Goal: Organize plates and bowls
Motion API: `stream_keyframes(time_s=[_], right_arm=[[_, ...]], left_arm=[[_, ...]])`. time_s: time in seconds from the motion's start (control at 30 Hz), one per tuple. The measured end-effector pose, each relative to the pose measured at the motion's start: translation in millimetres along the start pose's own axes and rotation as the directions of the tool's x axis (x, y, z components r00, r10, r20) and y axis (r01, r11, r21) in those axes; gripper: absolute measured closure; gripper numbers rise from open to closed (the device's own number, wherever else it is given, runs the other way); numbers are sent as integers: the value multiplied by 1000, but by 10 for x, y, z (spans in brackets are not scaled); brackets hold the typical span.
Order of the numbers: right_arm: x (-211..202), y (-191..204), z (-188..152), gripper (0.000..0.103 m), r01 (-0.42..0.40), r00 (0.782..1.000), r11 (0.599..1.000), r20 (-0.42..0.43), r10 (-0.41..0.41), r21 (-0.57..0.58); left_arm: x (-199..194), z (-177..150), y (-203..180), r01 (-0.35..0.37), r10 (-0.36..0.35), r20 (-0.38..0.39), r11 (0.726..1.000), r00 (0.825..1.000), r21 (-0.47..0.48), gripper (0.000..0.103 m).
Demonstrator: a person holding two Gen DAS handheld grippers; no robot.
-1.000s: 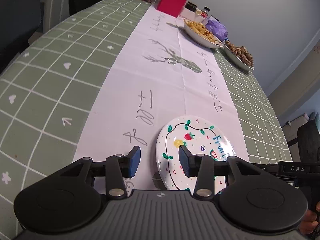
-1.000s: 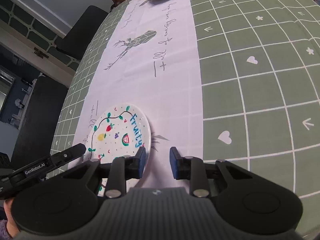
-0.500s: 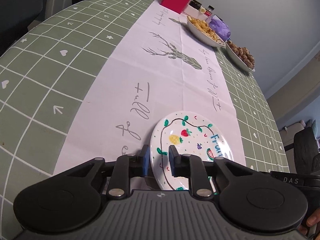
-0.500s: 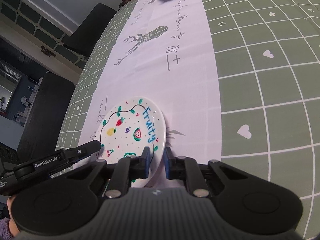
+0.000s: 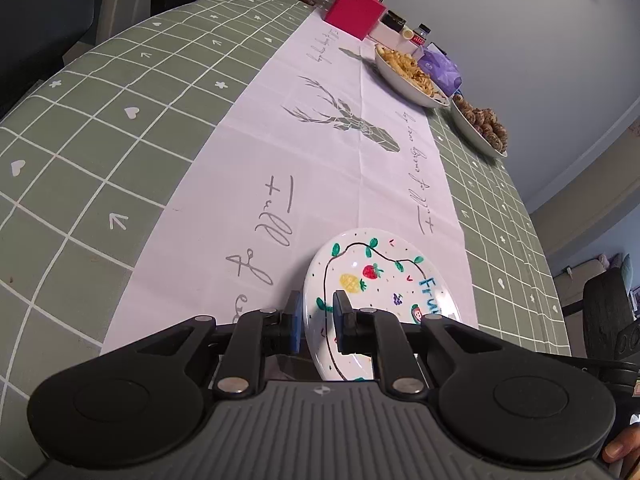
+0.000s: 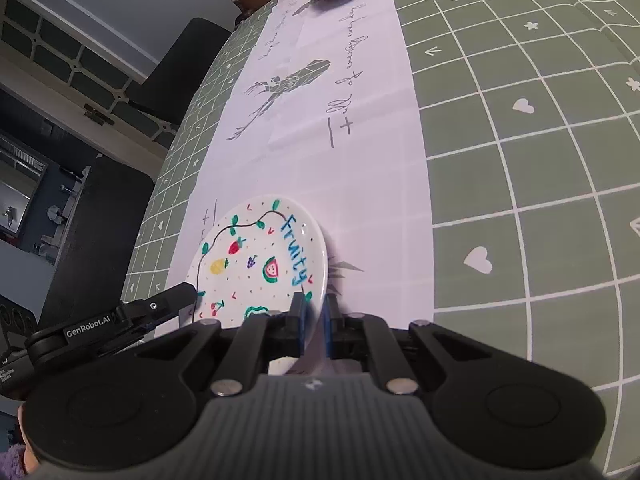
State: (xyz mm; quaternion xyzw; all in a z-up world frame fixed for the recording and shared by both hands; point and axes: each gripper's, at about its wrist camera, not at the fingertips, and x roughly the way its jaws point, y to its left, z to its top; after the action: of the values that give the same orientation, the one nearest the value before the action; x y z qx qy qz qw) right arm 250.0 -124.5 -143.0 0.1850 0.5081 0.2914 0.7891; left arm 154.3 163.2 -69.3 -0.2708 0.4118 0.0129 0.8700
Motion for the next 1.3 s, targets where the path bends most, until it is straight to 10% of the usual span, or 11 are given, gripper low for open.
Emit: stream_keyframes(time_s=[0.67, 1.3], right_arm=[[-1129, 68, -78, 97, -59, 986, 998, 156, 57, 4], [-2320, -658, -649, 96, 28, 979, 999, 202, -32, 21]], left_arm=[[-785, -71, -823, 92, -101, 104, 992, 989, 85, 86], [-975, -899, -1852, 152, -142, -66, 970, 988, 191, 86]])
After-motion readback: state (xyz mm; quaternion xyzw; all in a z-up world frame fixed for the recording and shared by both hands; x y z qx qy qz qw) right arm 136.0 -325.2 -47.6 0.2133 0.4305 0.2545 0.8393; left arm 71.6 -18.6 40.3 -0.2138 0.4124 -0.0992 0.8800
